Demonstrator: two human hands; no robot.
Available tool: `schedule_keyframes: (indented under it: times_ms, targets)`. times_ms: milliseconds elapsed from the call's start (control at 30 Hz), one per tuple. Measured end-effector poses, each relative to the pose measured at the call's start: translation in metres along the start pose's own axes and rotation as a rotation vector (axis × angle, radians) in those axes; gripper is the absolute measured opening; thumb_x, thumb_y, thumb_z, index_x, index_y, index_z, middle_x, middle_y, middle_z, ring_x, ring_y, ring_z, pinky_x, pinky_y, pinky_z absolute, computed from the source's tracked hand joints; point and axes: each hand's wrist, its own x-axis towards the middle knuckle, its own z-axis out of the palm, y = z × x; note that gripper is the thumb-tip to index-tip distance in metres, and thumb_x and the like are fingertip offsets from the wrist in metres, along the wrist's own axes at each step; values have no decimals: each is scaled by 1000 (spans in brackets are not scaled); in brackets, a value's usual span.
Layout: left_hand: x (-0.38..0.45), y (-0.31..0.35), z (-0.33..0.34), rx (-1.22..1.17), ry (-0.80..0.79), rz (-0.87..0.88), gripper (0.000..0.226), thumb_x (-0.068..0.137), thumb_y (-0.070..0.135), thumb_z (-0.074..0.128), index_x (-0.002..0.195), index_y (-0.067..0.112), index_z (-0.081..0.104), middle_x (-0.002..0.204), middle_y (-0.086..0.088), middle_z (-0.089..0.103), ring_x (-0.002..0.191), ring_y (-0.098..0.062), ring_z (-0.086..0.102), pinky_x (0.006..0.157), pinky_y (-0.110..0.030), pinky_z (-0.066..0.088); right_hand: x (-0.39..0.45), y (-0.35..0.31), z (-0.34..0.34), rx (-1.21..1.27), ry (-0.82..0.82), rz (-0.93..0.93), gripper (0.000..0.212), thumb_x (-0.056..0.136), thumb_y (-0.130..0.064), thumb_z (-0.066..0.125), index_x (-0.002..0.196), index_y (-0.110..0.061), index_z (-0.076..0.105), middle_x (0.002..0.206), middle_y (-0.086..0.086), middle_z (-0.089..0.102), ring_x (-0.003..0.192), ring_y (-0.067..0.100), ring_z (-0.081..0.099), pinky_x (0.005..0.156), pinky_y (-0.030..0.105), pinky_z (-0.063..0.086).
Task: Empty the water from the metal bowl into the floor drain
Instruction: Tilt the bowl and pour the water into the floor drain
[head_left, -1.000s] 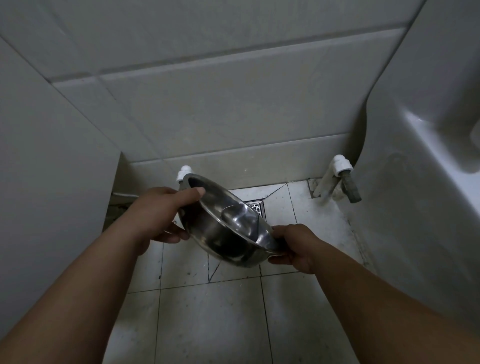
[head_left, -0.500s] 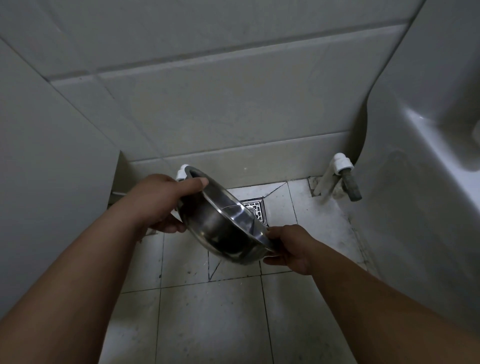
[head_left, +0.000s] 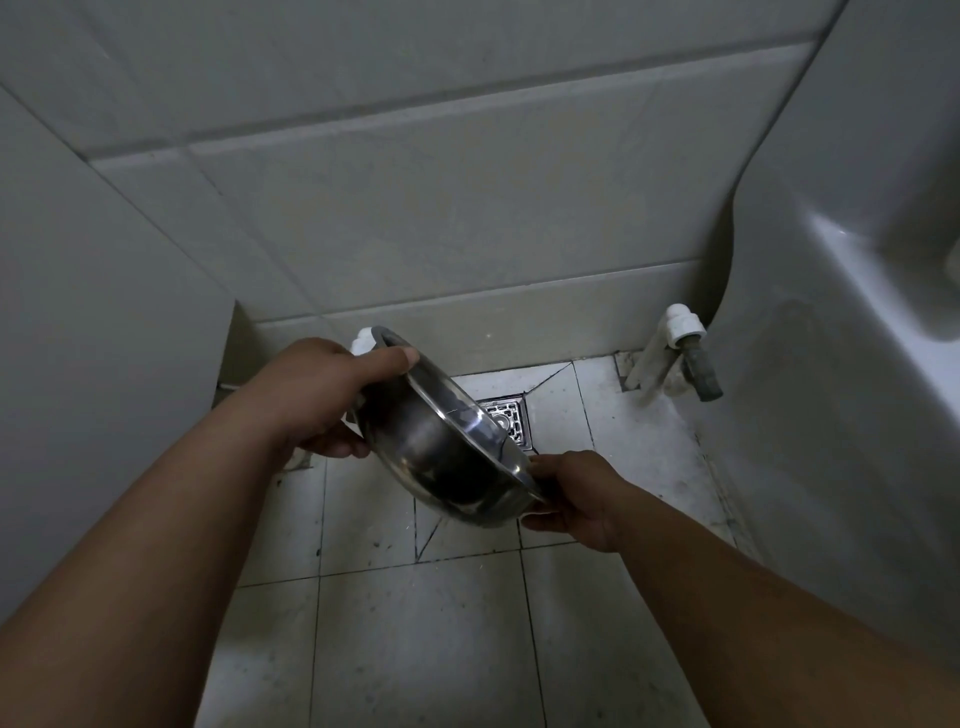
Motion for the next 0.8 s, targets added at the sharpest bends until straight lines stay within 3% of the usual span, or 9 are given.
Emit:
schedule_keyframes:
  times_ms: [233, 467, 633, 800]
  targets:
    - [-1, 8, -1, 25, 17, 23, 60, 78, 65, 74, 104, 11, 69, 101, -7, 67, 62, -35, 79, 45, -28, 61, 3, 2, 2, 0, -36, -2, 22, 98, -7, 57, 106, -1, 76, 77, 11, 81, 67, 23, 79, 56, 31, 62]
    - [-2, 13, -3, 28, 22, 8, 72, 75, 67, 74, 113, 5, 69, 102, -7, 66, 62, -38, 79, 47, -30, 61, 5, 3, 5, -4, -53, 15, 27, 99, -7, 53, 113, 2, 73, 79, 12, 80, 67, 23, 79, 58, 32, 61]
    - [-3, 16, -3, 42, 19, 10, 73, 74, 68, 74, 110, 5, 69, 101, -7, 65, 64, -40, 79, 71, -50, 67, 3, 3, 5, -25, -91, 32, 27, 94, -7, 49, 103, -1, 74, 75, 10, 79, 68, 21, 79, 59, 31, 61]
    - [-4, 21, -5, 52, 19, 27, 65, 71, 69, 75, 97, 9, 69, 103, -8, 66, 65, -43, 79, 76, -58, 66, 2, 2, 6, -17, -118, 47, 22, 92, -8, 47, 96, -2, 69, 71, 10, 77, 70, 23, 79, 60, 32, 62]
